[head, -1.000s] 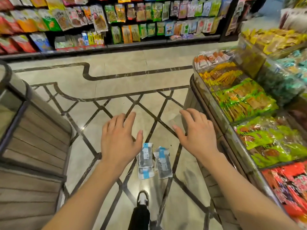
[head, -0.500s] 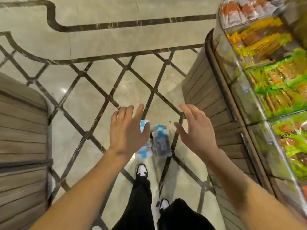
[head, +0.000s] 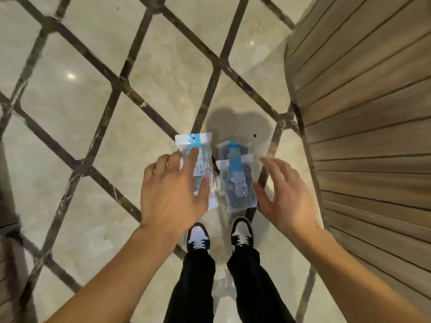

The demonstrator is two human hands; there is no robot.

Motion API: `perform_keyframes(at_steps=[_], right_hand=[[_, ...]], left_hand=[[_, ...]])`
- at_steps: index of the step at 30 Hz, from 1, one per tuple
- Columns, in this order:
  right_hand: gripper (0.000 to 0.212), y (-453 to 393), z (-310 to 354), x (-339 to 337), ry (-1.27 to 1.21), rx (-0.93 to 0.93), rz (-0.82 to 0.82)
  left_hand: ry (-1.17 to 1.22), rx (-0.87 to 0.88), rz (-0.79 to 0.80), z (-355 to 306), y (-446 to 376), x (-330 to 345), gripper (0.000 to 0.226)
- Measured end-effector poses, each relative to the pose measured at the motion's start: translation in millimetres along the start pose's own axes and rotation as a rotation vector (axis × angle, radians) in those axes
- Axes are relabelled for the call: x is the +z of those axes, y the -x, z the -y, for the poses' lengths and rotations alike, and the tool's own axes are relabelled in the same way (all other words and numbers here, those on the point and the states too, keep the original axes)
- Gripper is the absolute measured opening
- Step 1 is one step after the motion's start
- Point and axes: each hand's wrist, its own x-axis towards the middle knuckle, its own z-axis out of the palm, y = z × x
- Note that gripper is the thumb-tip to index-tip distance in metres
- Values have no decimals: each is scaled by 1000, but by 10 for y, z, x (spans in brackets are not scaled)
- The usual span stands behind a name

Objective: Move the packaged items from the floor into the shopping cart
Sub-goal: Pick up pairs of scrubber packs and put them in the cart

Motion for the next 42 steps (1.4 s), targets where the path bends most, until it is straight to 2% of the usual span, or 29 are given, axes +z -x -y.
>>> perform_keyframes(at_steps=[4,10,14,17,22,25,30,33,36,40,42], right_hand=[[55,-218,-625,1006,-47,74,65],[66,-534,-1302,2174,32,251,293],[93,-636,-1603,2724,-189,319,251],[103,-682,-1714,2976,-375,463,211],[94,-742,-1766,3104,-362,583,237],[93,-723,-1673,3072,-337,578,214],[79,-746,-1562,3000,-330,646,217],[77,-754,-1539,2999,-365,699,251],[79,-740,-1511,2989,-445,725,240],[90,-679,-1375,2877,-528,728,176],[86,-649,-1248,2736,-564,718,140]], left_hand=[[8,-34,71,232,-243,1106,64],[-43,-120,168,592,-526,2529,67],[-30,-196,153,821,-461,3316,74],[145,-297,253,912,-451,3673,84],[314,-373,169,882,-495,3758,104],[408,-385,106,799,-571,3670,118],[509,-447,330,749,-586,3525,140],[636,-434,458,898,-477,3603,154],[837,-367,506,1000,-399,3670,151],[1037,-363,427,988,-280,3556,133],[1106,-362,365,951,-184,3386,127]])
